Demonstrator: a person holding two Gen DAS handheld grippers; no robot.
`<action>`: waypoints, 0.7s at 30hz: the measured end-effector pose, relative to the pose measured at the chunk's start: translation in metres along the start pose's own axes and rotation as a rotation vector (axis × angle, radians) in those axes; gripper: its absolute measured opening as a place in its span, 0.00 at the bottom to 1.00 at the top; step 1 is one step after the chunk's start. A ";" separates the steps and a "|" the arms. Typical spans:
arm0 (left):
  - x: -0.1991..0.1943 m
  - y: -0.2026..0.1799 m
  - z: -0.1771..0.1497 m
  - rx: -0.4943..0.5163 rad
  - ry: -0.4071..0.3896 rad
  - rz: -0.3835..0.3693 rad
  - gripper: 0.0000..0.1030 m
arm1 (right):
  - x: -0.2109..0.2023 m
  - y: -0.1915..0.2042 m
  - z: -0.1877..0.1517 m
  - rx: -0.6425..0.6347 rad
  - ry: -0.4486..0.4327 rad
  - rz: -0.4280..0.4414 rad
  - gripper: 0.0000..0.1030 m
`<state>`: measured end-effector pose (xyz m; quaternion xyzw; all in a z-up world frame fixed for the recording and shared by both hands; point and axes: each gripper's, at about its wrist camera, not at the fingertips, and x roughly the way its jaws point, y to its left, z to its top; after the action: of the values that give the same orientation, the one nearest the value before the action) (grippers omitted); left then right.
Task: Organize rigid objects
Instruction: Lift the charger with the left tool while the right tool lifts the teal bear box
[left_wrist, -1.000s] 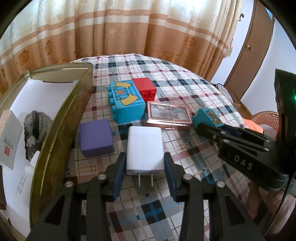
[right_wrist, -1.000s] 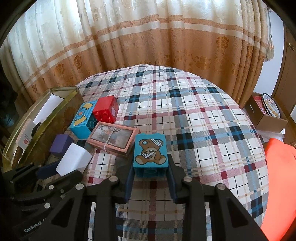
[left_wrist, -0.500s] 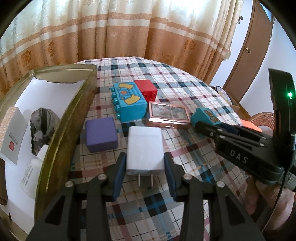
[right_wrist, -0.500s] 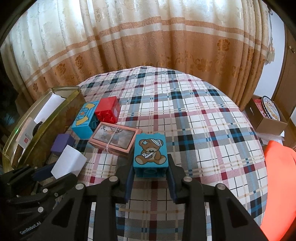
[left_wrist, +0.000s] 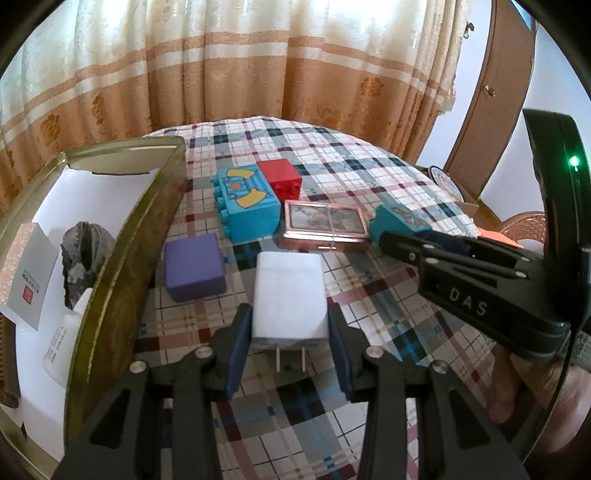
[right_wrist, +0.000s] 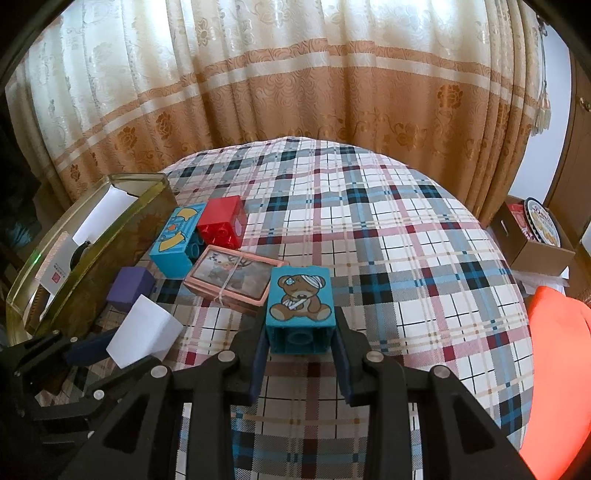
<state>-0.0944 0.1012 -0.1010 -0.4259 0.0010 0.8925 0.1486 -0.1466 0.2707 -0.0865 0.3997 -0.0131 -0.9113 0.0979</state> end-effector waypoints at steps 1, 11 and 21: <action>-0.001 0.000 0.000 0.001 -0.003 0.001 0.39 | 0.000 0.000 0.000 -0.003 -0.003 0.000 0.33; -0.004 -0.001 -0.002 0.001 -0.013 0.001 0.39 | -0.004 0.002 0.000 -0.015 -0.024 0.008 0.33; -0.008 -0.001 -0.003 0.002 -0.024 0.004 0.39 | -0.009 0.005 0.000 -0.024 -0.050 0.014 0.33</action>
<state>-0.0867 0.0998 -0.0965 -0.4151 0.0012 0.8978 0.1472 -0.1404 0.2676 -0.0796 0.3753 -0.0073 -0.9205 0.1086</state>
